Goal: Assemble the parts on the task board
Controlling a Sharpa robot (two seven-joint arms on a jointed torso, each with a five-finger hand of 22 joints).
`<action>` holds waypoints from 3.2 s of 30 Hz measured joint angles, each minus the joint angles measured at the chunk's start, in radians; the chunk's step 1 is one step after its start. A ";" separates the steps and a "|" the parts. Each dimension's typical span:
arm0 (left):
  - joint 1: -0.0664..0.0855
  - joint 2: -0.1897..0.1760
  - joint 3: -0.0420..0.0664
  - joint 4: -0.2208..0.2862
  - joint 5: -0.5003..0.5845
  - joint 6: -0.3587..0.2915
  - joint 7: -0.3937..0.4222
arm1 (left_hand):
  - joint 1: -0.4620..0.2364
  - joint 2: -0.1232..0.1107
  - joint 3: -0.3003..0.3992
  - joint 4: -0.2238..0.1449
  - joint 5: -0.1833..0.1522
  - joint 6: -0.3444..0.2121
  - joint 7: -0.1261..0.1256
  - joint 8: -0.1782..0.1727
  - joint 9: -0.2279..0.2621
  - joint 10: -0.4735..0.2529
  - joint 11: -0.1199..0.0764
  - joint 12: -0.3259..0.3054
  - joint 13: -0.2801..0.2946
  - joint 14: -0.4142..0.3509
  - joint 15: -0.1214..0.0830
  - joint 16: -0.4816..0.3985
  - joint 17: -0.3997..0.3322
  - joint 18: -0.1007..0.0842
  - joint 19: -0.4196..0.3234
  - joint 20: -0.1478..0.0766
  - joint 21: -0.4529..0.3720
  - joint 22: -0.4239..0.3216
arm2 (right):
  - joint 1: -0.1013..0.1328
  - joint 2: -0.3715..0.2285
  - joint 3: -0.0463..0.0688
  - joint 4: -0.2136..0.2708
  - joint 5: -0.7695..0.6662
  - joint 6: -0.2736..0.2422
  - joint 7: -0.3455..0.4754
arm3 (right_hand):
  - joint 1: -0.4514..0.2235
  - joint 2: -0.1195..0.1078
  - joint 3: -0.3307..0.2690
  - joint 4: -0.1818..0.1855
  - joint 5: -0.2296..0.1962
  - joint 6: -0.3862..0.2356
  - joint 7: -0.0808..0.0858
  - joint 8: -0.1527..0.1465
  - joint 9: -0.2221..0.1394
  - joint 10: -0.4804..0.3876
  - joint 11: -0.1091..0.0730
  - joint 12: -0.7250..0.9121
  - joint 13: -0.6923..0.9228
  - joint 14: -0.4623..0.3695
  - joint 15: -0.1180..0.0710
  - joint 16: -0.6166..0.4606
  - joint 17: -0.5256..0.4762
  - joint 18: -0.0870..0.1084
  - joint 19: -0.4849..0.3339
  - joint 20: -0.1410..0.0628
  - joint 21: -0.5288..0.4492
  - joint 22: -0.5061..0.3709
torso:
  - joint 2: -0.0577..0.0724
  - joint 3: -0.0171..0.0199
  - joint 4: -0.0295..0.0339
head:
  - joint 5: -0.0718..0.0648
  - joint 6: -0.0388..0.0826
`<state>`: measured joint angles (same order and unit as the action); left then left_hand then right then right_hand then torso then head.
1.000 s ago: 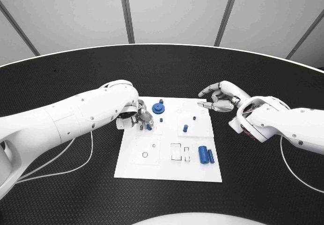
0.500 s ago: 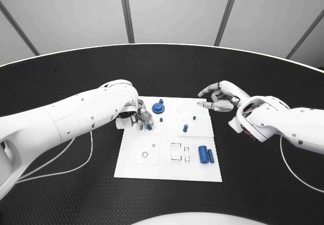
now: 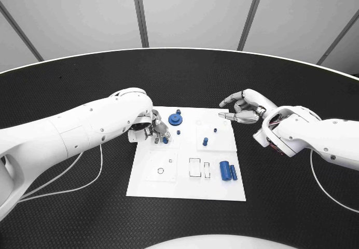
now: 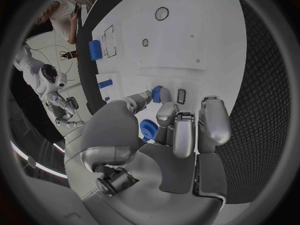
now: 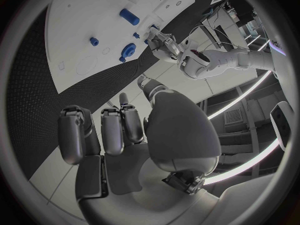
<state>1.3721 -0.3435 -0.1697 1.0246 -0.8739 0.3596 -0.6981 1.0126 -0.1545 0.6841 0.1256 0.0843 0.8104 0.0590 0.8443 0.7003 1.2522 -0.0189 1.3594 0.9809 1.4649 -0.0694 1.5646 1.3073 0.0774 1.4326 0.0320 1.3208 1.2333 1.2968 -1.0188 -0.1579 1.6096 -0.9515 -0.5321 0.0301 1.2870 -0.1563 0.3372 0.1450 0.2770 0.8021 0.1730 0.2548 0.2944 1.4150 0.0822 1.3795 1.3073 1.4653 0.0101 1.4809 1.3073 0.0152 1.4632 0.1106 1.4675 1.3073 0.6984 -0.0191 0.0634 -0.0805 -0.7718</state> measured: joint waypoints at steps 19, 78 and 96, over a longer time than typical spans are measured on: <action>0.000 -0.015 0.000 0.007 0.000 -0.001 0.000 | -0.027 -0.028 -0.064 0.040 -0.011 0.011 -0.011 -0.016 -0.003 -0.002 -0.001 0.004 0.008 0.000 0.000 0.000 0.000 0.000 0.000 0.000 0.000 0.001 | 0.000 -0.002 0.000 0.001 0.000 -0.003 -0.001 | -0.004 -0.004 0.000 0.000 0.000 0.000 0.000 0.000 -0.001 0.000 0.000 0.000 0.000 0.000 0.000 0.000 0.000 0.000 0.000 0.000 0.000 0.000 | 0.000 -0.0012 0.0006 | 0.000 -0.003; 0.068 -0.163 0.083 0.083 0.126 -0.129 0.059 | 0.118 -0.040 -0.190 0.094 -0.004 -0.131 0.080 -0.172 -0.120 -0.234 0.071 -0.148 -0.324 0.002 0.049 0.000 0.000 0.012 -0.032 0.036 -0.058 -0.076 | -0.006 0.008 -0.001 -0.028 0.000 -0.002 0.001 | -0.004 -0.004 0.003 0.003 0.000 0.000 0.000 0.000 -0.002 0.000 0.000 0.000 0.000 0.000 0.000 0.000 0.000 0.000 0.000 0.000 0.000 0.000 | -0.001 -0.0015 0.0024 | 0.013 0.025; 0.072 -0.047 0.083 -0.136 0.059 -0.077 0.095 | 0.118 -0.040 -0.207 0.111 -0.004 -0.135 0.084 -0.182 -0.150 -0.223 0.081 -0.139 -0.312 0.000 0.054 0.000 0.000 0.015 -0.028 0.043 -0.049 -0.064 | -0.015 0.015 -0.001 -0.030 0.000 0.002 -0.001 | -0.004 -0.004 0.003 0.003 0.000 0.000 0.000 0.000 -0.003 0.000 0.000 0.000 0.000 0.000 0.000 0.000 0.000 0.000 0.000 0.000 0.000 0.000 | 0.003 -0.0012 -0.0021 | 0.036 0.048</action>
<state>1.4443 -0.3904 -0.0865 0.8882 -0.8144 0.2827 -0.6035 1.1310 -0.1944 0.4775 0.2362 0.0805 0.6753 0.1427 0.6624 0.5498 1.0291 0.0626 1.2199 0.6693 1.4650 -0.0155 1.5646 1.3075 0.0929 1.4048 0.0754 1.2714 1.1690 1.2819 -1.0036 -0.1592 1.5792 -0.9515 -0.5304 0.0292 1.2831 -0.1599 0.3399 0.1477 0.2770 0.8021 0.1730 0.2547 0.2918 1.4150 0.0822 1.3795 1.3075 1.4654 0.0101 1.4809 1.3074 0.0152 1.4632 0.1106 1.4675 1.3073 0.7016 -0.0203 0.0613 -0.0441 -0.7238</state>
